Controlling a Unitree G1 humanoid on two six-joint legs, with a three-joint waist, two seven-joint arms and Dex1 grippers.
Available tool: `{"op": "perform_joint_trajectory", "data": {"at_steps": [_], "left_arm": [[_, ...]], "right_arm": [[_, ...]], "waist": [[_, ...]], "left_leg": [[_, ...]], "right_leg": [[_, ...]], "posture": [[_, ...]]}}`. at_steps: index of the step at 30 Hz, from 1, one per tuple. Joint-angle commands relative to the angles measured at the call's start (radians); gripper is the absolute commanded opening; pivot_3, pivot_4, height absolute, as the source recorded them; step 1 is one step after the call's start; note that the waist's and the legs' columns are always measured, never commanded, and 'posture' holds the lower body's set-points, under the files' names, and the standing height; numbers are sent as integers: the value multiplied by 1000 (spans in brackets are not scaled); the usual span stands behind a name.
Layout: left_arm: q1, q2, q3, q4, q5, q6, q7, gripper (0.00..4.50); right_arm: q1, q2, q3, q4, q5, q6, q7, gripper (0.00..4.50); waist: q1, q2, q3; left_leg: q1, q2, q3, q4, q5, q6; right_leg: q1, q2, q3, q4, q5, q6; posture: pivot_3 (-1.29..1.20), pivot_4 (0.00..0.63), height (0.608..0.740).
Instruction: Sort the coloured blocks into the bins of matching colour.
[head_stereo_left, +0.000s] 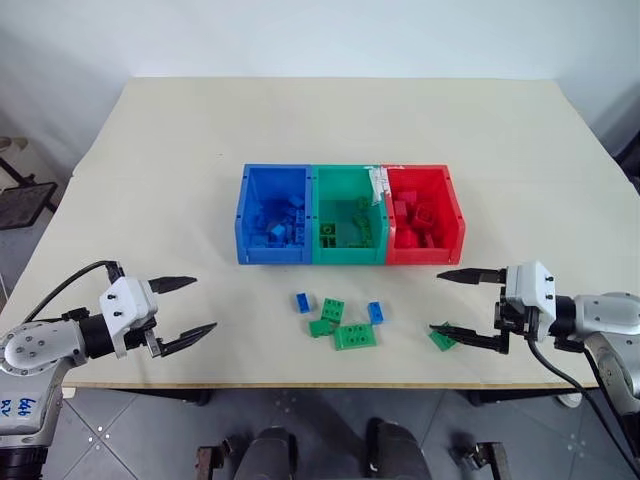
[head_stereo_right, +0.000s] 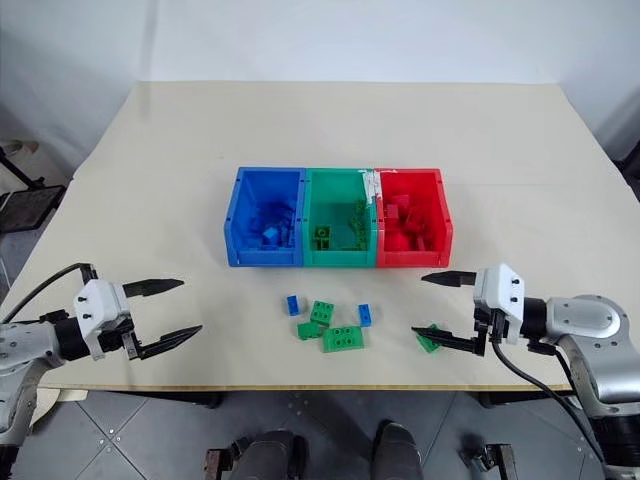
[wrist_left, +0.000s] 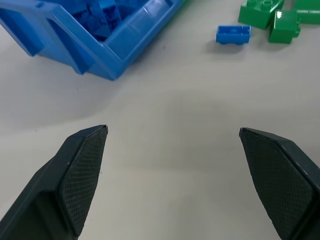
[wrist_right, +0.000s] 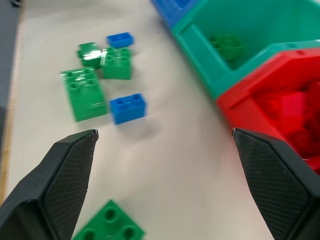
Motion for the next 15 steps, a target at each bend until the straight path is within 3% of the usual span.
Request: {"op": "perform_joint_trajectory", "data": {"at_steps": [1,10,15], "left_arm": [[-1,-12,-25,-68,-13,15,12,4490],[-79,-109,-298,-261,4,66,4,4490],[-152,-154,-425,-229,62,22,-15,4490]], "right_arm": [[28,-9,-43,-38,7,-20,11,4500],[313,-88,-315,22,-28,-97,54,4500],[397,-118,-360,149,-104,-208,99,4500]], "waist": [[0,0,0],[29,0,0],[20,0,0]], "left_leg": [[0,0,0,0,0,0],[0,1,1,1,-1,1],[3,1,6,1,-1,0]], "right_leg": [[0,0,0,0,0,0],[1,1,1,-2,0,0],[2,3,6,-3,0,-1]], "posture": [[0,150,740],[0,150,740],[0,150,740]]}}
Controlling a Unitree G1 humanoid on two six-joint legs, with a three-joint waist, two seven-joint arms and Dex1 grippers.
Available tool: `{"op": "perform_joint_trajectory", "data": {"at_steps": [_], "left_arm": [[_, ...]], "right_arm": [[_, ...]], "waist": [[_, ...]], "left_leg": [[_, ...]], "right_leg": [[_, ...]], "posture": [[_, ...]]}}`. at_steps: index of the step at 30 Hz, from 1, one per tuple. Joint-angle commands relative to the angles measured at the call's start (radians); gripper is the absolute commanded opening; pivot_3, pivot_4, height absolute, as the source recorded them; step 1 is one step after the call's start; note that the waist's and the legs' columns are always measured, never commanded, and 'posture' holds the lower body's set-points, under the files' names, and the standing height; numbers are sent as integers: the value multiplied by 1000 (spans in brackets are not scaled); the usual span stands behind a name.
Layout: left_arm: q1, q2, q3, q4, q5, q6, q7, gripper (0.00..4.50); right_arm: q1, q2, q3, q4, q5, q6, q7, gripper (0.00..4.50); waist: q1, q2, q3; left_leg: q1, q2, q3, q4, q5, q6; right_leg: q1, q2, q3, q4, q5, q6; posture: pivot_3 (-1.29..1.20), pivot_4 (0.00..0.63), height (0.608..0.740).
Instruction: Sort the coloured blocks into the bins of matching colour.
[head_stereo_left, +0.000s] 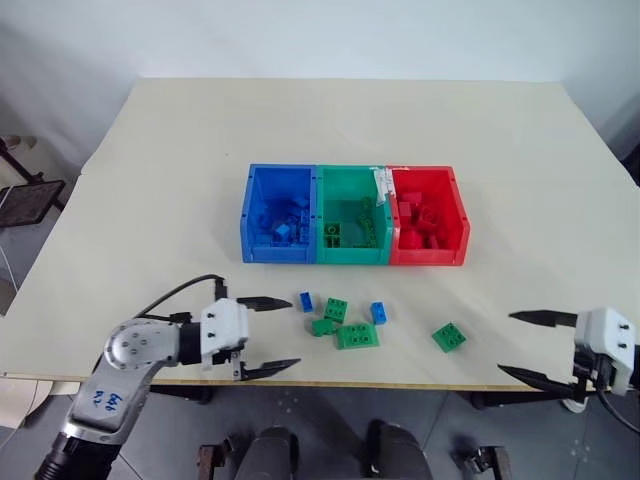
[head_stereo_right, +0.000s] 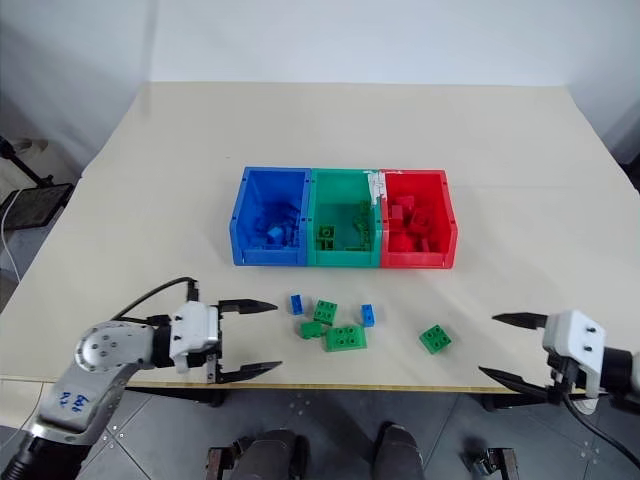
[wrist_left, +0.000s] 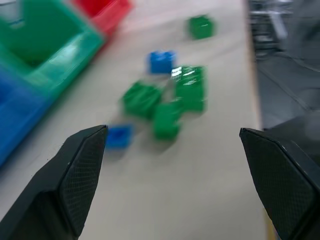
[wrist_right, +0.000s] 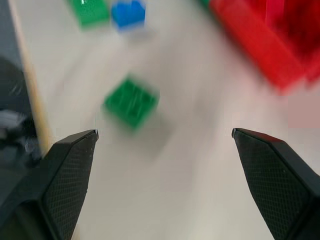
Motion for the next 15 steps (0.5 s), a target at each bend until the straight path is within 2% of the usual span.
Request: {"op": "perform_joint_trajectory", "data": {"at_steps": [1,4,7,15], "left_arm": [[-56,-26,-62,12,51,-41,2,4490],[-69,-16,-41,33,45,-43,2,4490],[-31,19,6,48,23,-77,-24,4490],[3,36,34,22,0,-66,-33,4490]], "right_arm": [[12,-53,-35,131,-71,-129,42,4500],[-52,-81,-3,226,-96,-193,57,4500],[-158,-74,90,203,-83,-175,90,4500],[-423,-19,352,220,-126,-160,168,4500]], "waist": [[-2,0,0],[-11,0,0],[-29,1,0],[-9,1,0]], "left_leg": [[1,0,1,0,0,0],[2,0,5,0,0,1],[3,3,5,-1,-1,0],[1,2,4,1,-1,0]], "right_leg": [[0,0,1,0,0,0],[0,1,4,-1,0,0],[-1,3,4,-1,-1,-1],[-1,3,4,-1,-1,-1]], "posture": [[0,150,740],[0,150,740],[0,150,740],[0,150,740]]}}
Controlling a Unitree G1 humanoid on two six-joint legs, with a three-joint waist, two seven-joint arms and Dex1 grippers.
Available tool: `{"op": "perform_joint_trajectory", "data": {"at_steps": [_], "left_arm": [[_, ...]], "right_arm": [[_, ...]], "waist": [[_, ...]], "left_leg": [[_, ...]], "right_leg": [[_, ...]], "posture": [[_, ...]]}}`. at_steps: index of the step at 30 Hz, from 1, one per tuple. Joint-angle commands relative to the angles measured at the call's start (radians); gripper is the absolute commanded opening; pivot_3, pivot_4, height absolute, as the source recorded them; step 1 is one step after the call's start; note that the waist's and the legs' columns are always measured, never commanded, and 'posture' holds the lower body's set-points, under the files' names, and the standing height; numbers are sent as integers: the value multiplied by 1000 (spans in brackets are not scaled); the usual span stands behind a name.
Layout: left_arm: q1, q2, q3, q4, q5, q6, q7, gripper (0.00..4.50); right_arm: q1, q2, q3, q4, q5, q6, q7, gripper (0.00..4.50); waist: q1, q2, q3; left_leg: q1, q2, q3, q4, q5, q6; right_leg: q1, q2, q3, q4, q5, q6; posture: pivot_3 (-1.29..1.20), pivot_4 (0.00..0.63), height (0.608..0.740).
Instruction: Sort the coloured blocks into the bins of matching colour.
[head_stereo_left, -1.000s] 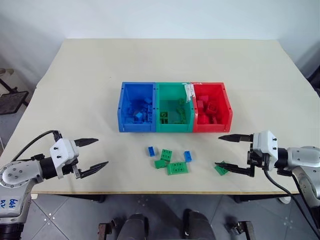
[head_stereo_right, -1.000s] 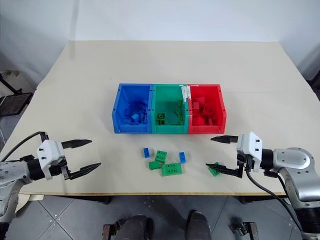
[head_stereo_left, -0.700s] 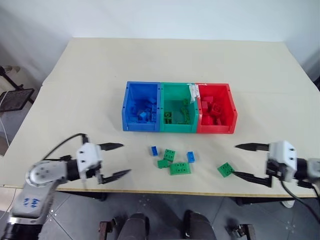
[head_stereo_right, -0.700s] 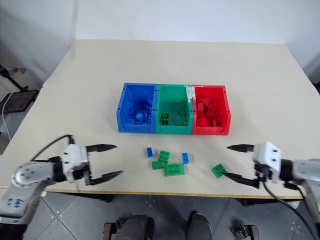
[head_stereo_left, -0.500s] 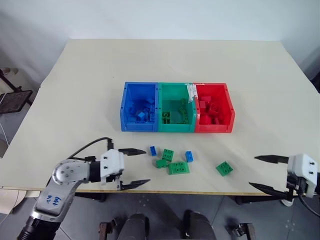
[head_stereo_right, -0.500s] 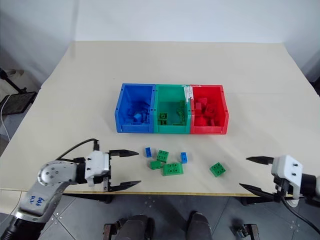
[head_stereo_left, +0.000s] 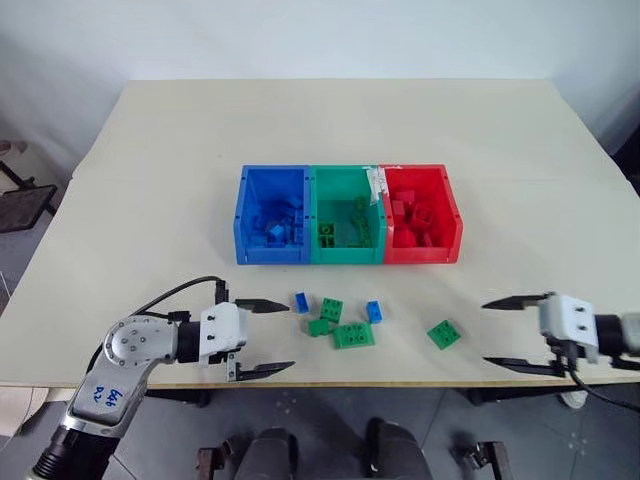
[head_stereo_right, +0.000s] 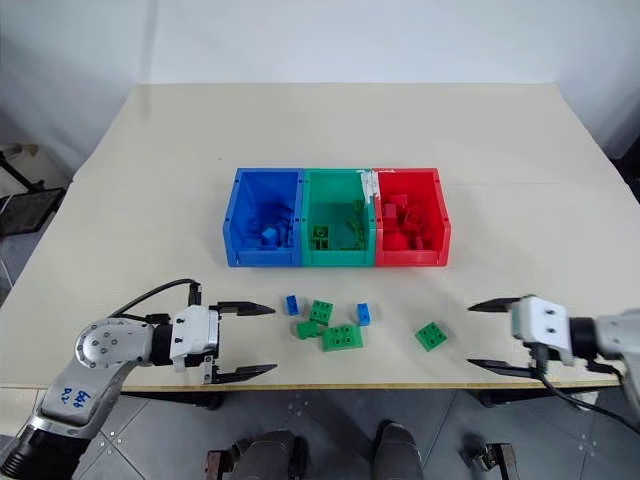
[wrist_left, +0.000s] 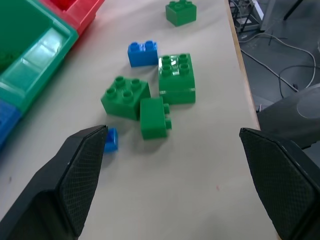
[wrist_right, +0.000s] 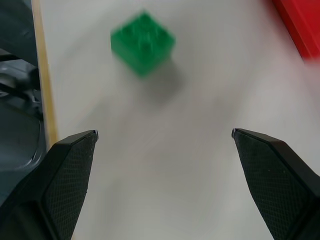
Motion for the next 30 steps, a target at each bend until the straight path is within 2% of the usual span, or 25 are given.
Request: {"op": "perform_joint_trajectory", "data": {"at_steps": [1,4,7,14,20,22,24,26,30], "left_arm": [[14,4,18,-44,-23,-3,6,4490],[33,5,23,-63,-20,0,16,4490],[51,13,38,-82,-25,9,24,4500],[39,9,58,-79,-29,16,38,4500],[24,-56,105,-86,-93,70,126,4500],[48,-75,175,-79,-158,111,161,4500],[64,-71,215,-68,-172,122,170,4500],[66,-67,227,-65,-169,125,174,4500],[88,-65,256,-65,-172,133,184,4500]], "right_arm": [[-69,15,79,14,-12,10,52,4500],[-147,46,153,66,-33,-20,90,4500],[-197,64,200,98,-40,-23,119,3933],[-266,96,235,160,-35,-48,116,1533],[-260,116,174,31,80,164,42,1442],[-365,187,132,-88,197,397,-134,1442],[-499,255,133,-115,192,554,-284,1442],[-573,286,144,-108,164,631,-352,1442],[-737,373,201,7,78,658,-444,1442]], "waist": [[8,0,0],[11,0,0],[10,0,0],[9,0,0],[10,0,0],[1,0,0],[-22,2,1],[-20,4,1],[-5,3,1]], "left_leg": [[0,0,0,0,0,0],[0,0,0,0,0,0],[0,0,0,0,0,0],[0,0,0,0,0,0],[0,0,0,0,0,0],[0,1,0,0,0,0],[0,2,0,1,0,-1],[1,2,0,1,0,-2],[-2,2,-4,0,-2,-4]], "right_leg": [[0,0,0,0,0,0],[0,0,0,0,0,0],[0,0,0,0,0,0],[0,0,0,1,0,0],[0,0,0,1,0,0],[0,0,0,2,0,0],[-1,1,0,3,1,-1],[-4,1,1,6,1,-2],[-8,1,-3,11,1,-2]], "posture": [[0,150,740],[0,150,740],[0,150,740],[0,150,740],[0,150,740],[0,150,740],[0,150,740],[0,150,740],[0,150,740]]}}
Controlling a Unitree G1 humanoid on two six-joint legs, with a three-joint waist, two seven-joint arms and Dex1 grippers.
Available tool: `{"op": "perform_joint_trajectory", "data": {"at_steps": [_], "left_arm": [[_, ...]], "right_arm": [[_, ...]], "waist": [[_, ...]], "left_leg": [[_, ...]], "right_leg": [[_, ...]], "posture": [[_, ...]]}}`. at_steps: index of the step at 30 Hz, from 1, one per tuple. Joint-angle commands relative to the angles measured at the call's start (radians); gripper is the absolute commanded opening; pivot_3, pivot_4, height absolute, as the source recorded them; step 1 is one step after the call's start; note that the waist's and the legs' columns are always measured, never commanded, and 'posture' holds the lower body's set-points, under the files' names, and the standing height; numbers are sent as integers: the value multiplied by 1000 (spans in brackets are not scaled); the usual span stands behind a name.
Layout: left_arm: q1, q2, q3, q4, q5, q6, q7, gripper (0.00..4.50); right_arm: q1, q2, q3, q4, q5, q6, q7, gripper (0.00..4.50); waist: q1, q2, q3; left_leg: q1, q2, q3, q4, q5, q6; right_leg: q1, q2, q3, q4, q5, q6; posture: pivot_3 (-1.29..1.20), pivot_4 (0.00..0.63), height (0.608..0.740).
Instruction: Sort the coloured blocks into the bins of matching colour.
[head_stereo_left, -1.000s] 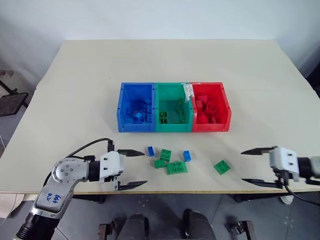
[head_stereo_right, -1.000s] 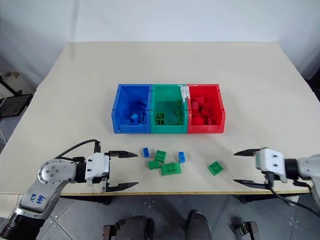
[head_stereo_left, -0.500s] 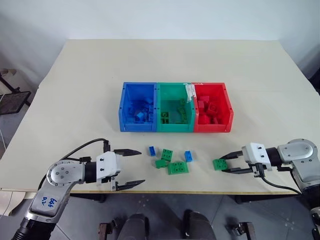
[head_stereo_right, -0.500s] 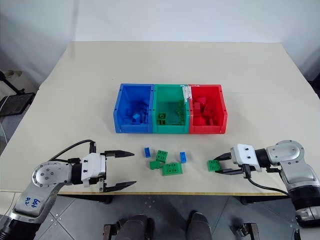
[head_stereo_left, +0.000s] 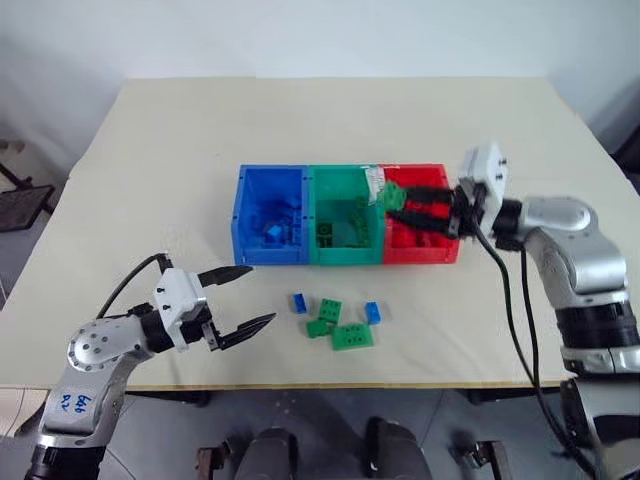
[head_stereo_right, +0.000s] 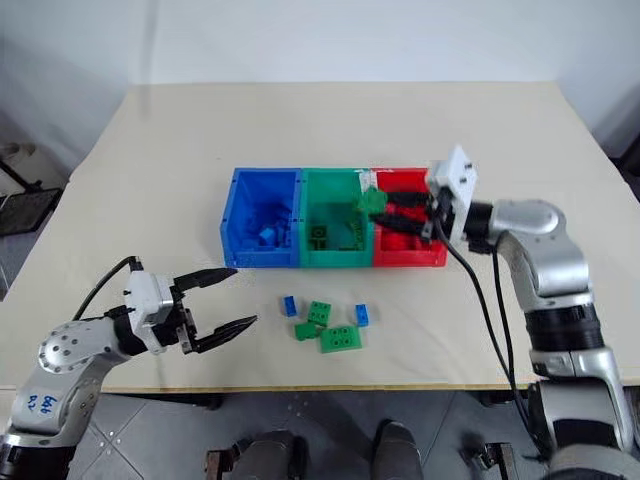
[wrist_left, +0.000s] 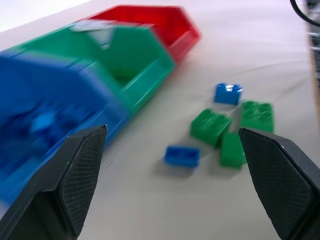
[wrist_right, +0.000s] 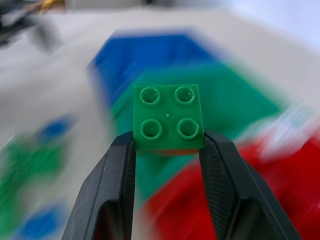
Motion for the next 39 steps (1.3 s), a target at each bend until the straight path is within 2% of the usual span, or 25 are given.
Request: {"op": "perform_joint_trajectory", "data": {"at_steps": [1,6,10,15,17,21,24,30,39], "left_arm": [[17,5,34,-16,-15,-4,10,4500],[36,9,57,-30,-14,-4,20,4500],[49,17,62,-46,-23,17,20,4500],[38,48,22,-74,-12,36,-11,4500],[23,56,-8,-73,3,23,-32,4500],[-24,57,-98,-48,66,-22,-64,4500],[-54,45,-147,-28,77,-48,-93,4500],[-88,30,-170,4,72,-76,-109,4500],[-20,85,-94,17,47,-82,-151,4500]], "right_arm": [[-85,57,34,100,-71,11,-70,1442],[-148,113,48,199,-125,-53,-74,3179],[-111,100,30,172,-114,-81,-32,4486],[140,-3,-79,-53,27,-123,151,4486],[276,-70,-108,-110,12,-208,216,4486],[522,-202,-170,-74,-87,-456,288,4486],[626,-252,-206,-7,-101,-535,308,4486],[629,-246,-164,-9,-75,-516,337,4486],[369,-113,90,-93,-127,-295,318,4486]], "waist": [[2,0,0],[-7,0,0],[-16,0,0],[0,-1,0],[8,-1,0],[17,-1,0],[14,-1,0],[-9,-1,0],[-5,-1,0]], "left_leg": [[-1,-1,0,0,0,0],[-5,-1,3,0,-1,1],[-6,0,5,0,-1,1],[-6,0,4,0,-1,1],[-6,-1,5,0,-1,2],[-5,0,10,0,-1,2],[-2,0,14,0,0,2],[1,1,18,0,0,2],[0,1,18,0,0,2]], "right_leg": [[-1,0,0,0,0,0],[-7,0,0,1,0,0],[-9,0,1,2,0,0],[-8,0,0,2,0,0],[-8,-1,0,1,0,1],[-8,-1,2,0,1,1],[-7,-1,5,0,0,1],[-7,0,9,1,0,0],[-8,0,9,1,0,0]], "posture": [[0,150,740],[0,150,740],[0,150,740],[0,150,740],[0,150,740],[0,150,740],[0,150,740],[0,150,740],[0,150,740]]}}
